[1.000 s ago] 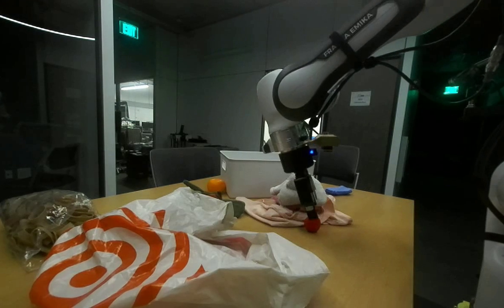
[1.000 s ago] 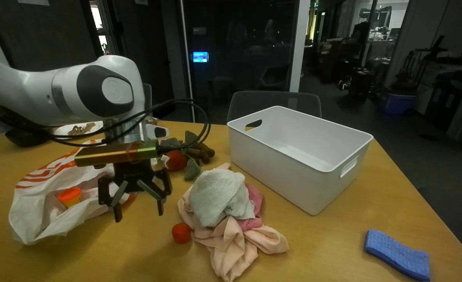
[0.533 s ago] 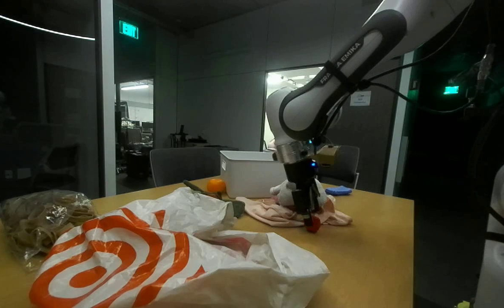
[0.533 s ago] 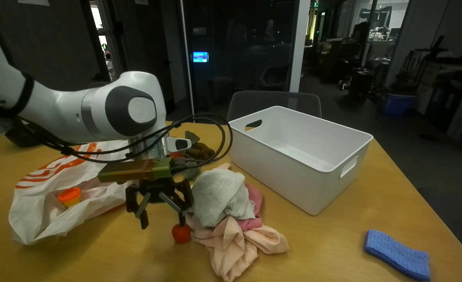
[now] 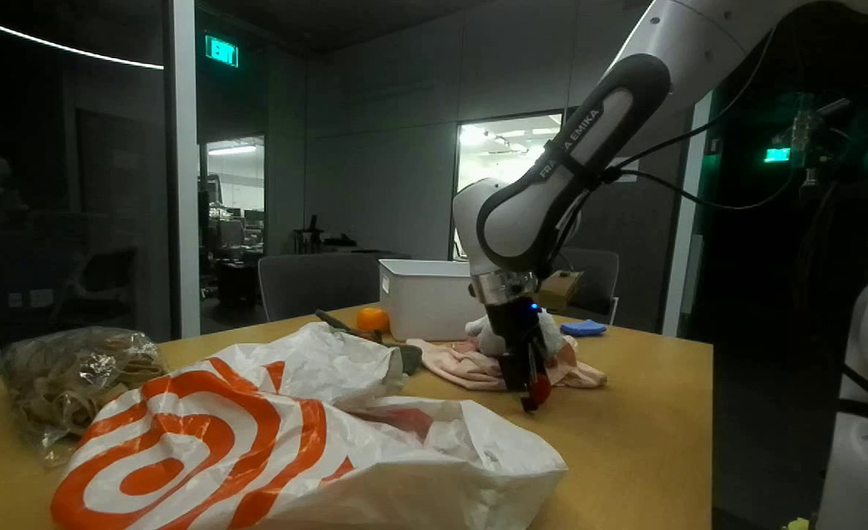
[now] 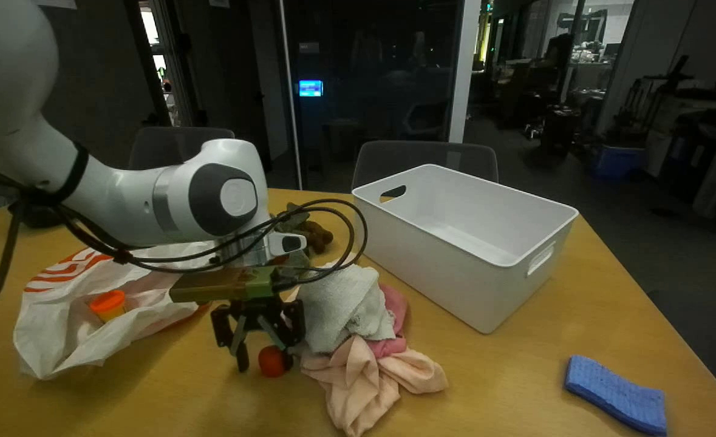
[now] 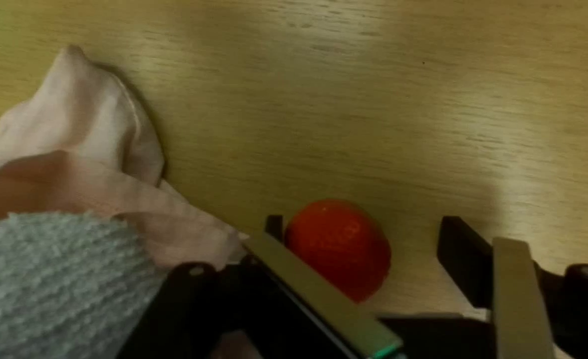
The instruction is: Put the orange bottle and two of the plush toys into the carrier bag
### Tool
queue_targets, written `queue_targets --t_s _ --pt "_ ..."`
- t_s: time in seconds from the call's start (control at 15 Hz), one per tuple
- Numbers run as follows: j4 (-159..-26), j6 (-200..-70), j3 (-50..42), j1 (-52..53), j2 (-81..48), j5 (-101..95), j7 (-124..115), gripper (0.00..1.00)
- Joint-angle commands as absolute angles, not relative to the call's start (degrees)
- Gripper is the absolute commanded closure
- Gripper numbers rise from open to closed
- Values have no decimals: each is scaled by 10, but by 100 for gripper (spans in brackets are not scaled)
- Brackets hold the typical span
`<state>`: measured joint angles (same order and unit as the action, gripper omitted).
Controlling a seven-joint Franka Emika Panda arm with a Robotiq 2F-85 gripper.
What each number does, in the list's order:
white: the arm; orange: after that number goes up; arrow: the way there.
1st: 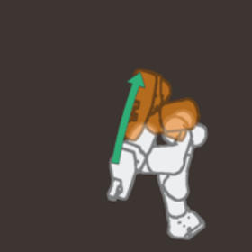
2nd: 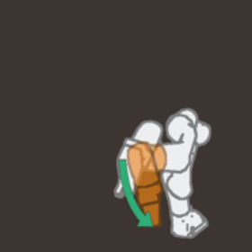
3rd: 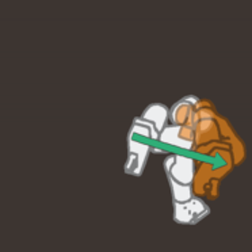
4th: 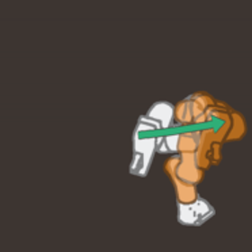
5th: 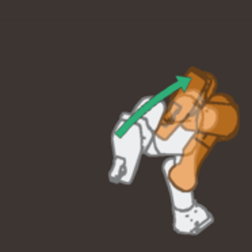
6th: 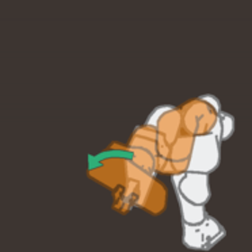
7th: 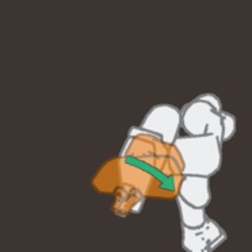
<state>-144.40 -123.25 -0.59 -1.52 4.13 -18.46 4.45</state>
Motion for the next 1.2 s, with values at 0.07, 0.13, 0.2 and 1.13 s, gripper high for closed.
queue_targets --t_s 0.07,0.13,0.2,1.13 --pt "-1441 -1231 -4 -13 52 -196 37 56" --pt "-1442 -1224 -2 -11 58 -195 39 63" --pt "-1443 -1216 1 -8 62 -195 39 73" --pt "-1384 -1154 149 138 138 -197 71 76"
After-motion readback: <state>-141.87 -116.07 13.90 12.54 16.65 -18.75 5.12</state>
